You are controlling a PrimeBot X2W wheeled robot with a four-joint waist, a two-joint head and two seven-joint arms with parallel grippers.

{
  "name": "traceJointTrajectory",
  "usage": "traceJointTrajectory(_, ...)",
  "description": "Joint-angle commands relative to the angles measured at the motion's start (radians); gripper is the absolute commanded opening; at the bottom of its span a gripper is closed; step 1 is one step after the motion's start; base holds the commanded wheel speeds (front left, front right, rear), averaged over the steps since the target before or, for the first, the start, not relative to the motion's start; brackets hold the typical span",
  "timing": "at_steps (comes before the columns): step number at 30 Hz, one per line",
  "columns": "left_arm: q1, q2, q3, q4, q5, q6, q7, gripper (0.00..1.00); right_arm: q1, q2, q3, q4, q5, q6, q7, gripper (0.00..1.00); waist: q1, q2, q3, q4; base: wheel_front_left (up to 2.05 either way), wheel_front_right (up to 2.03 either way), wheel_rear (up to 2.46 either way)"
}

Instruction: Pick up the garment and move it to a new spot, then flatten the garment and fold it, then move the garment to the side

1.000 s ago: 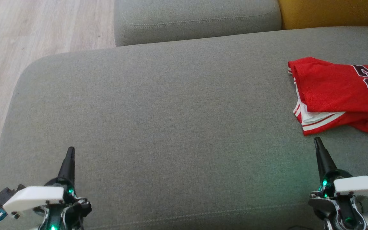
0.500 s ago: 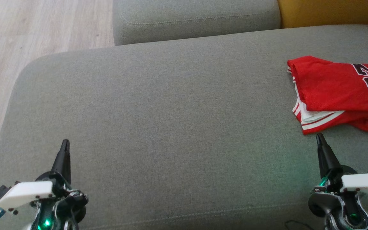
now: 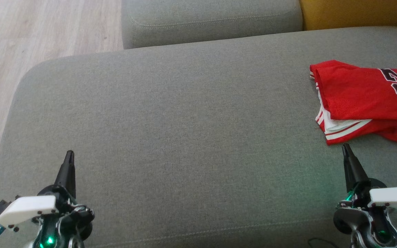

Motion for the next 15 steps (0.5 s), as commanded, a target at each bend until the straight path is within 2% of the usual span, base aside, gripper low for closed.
traceJointTrajectory(1, -0.051, 0.012, 0.035, -0.027, 0.002, -0.007, 0.007, 0.00, -0.049, -0.012, 0.018, -0.033, 0.002, 0.000, 0.009, 0.00, 0.0000, 0.0000, 0.000, 0.000, 0.00, 0.00, 0.00)
traceJointTrajectory(15, -0.052, 0.008, 0.040, -0.026, 0.007, -0.007, 0.011, 0.00, -0.049, -0.010, 0.015, -0.032, 0.000, 0.000, 0.011, 0.00, 0.0000, 0.0000, 0.000, 0.000, 0.00, 0.00, 0.00)
